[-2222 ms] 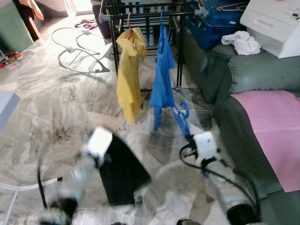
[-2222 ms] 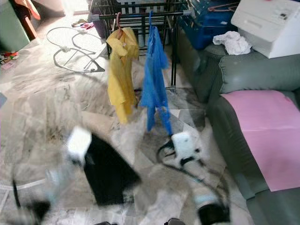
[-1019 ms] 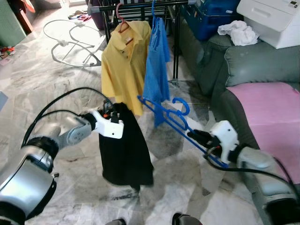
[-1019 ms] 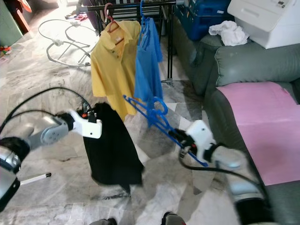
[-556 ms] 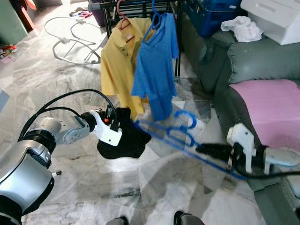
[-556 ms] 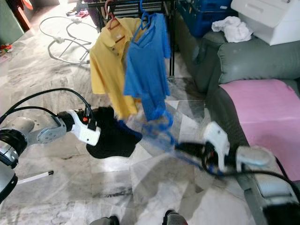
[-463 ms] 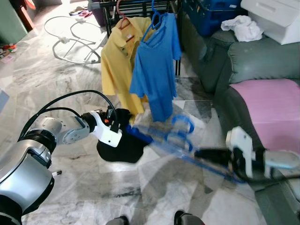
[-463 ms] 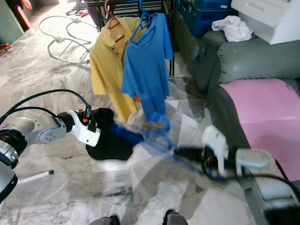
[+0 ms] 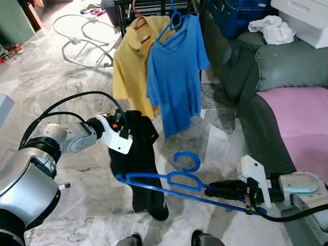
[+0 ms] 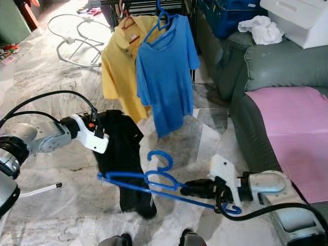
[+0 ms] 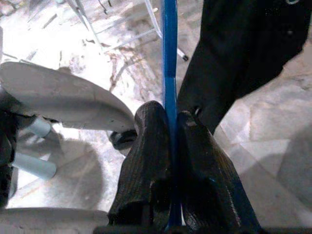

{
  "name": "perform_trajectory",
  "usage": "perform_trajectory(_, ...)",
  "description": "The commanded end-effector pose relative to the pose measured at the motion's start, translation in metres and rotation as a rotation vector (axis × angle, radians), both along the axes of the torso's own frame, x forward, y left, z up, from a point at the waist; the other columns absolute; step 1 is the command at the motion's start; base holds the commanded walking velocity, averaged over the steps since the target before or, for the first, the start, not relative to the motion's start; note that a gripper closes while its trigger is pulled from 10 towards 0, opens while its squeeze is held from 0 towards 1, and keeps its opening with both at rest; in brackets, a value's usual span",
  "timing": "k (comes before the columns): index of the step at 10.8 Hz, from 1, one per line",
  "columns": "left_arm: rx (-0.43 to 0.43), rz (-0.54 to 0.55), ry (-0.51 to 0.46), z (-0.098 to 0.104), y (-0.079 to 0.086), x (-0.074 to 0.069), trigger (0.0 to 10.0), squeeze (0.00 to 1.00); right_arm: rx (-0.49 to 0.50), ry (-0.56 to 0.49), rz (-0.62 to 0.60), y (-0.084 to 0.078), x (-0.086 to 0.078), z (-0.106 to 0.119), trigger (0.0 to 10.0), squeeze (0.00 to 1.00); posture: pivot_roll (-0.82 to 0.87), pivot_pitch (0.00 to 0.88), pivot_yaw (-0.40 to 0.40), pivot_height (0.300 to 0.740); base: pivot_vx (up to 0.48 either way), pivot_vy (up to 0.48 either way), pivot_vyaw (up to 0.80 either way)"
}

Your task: Hang hanger

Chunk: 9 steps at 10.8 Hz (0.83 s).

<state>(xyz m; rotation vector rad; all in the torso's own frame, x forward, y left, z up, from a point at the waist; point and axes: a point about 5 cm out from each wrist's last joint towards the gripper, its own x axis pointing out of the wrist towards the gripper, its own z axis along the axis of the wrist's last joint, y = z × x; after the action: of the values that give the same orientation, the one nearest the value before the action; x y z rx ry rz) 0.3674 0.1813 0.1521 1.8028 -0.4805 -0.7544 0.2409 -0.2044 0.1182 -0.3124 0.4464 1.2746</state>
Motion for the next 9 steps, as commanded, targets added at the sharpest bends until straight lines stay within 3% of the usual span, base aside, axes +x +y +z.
perform_trajectory(1, 0.029, 0.018, 0.004, 0.000, 0.008, 0.000, 10.0, 0.00, -0.086, -0.059, -0.012, -0.014, 0.004, 0.010, 10.0, 0.00, -0.17, 0.196, 0.087, 0.740, 0.000, 0.000, 0.00)
perform_trajectory(3, 0.086, 0.043, 0.074, -0.014, 0.018, -0.007, 10.0, 0.00, -0.235, -0.146, -0.162, -0.056, 0.021, 0.023, 10.0, 0.00, -0.18, 0.193, 0.087, 0.740, 0.000, 0.000, 0.00)
perform_trajectory(5, 0.117, -0.007, 0.126, -0.025, 0.018, -0.015, 10.0, 0.00, -0.305, -0.209, -0.255, -0.074, 0.031, 0.031, 10.0, 0.00, -0.17, 0.193, 0.091, 0.740, 0.000, 0.000, 0.00)
perform_trajectory(6, 0.141, -0.096, 0.177, -0.038, 0.014, -0.027, 10.0, 0.00, -0.339, -0.264, -0.307, -0.084, 0.039, 0.037, 10.0, 0.00, -0.17, 0.194, 0.093, 0.740, 0.000, 0.000, 0.00)
perform_trajectory(9, 0.173, -0.246, 0.230, -0.057, 0.004, -0.043, 10.0, 0.00, -0.287, -0.358, -0.352, -0.083, 0.055, 0.049, 10.0, 0.00, -0.17, 0.199, 0.091, 0.740, 0.000, 0.000, 0.00)
